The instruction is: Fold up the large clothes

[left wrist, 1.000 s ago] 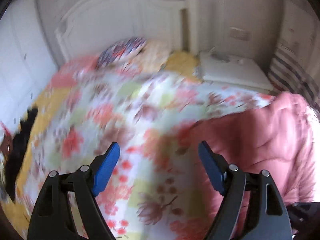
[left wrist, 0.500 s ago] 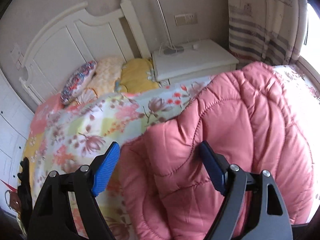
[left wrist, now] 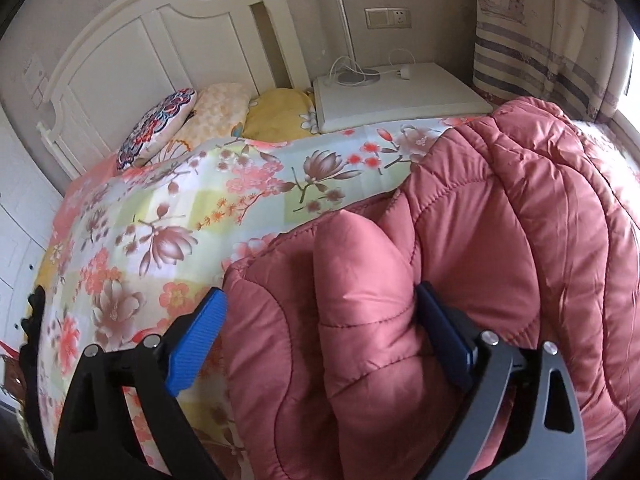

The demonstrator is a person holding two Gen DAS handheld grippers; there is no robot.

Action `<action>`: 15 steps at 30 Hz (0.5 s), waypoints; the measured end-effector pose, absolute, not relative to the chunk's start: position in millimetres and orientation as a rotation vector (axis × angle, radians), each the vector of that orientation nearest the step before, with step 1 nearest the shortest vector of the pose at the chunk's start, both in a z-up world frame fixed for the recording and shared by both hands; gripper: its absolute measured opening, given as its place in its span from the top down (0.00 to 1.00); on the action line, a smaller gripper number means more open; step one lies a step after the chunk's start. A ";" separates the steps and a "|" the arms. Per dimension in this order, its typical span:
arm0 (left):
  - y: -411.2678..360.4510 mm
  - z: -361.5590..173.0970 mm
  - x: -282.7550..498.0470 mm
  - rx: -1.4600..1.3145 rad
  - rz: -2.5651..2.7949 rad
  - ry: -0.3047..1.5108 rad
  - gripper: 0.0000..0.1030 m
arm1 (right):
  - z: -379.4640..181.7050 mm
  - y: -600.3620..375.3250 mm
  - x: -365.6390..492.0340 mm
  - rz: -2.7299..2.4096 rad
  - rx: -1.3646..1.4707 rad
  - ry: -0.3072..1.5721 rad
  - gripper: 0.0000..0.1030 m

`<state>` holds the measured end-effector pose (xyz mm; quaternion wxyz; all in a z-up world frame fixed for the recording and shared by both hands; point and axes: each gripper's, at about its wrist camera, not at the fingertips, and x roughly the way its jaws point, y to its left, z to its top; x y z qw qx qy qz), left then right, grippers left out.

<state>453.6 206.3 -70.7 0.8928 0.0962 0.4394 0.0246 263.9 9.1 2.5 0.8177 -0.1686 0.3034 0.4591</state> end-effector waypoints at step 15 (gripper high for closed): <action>219.0 -79.0 441.1 0.106 0.027 0.830 0.06 | 14.8 -60.7 400.4 0.482 -0.316 0.827 0.20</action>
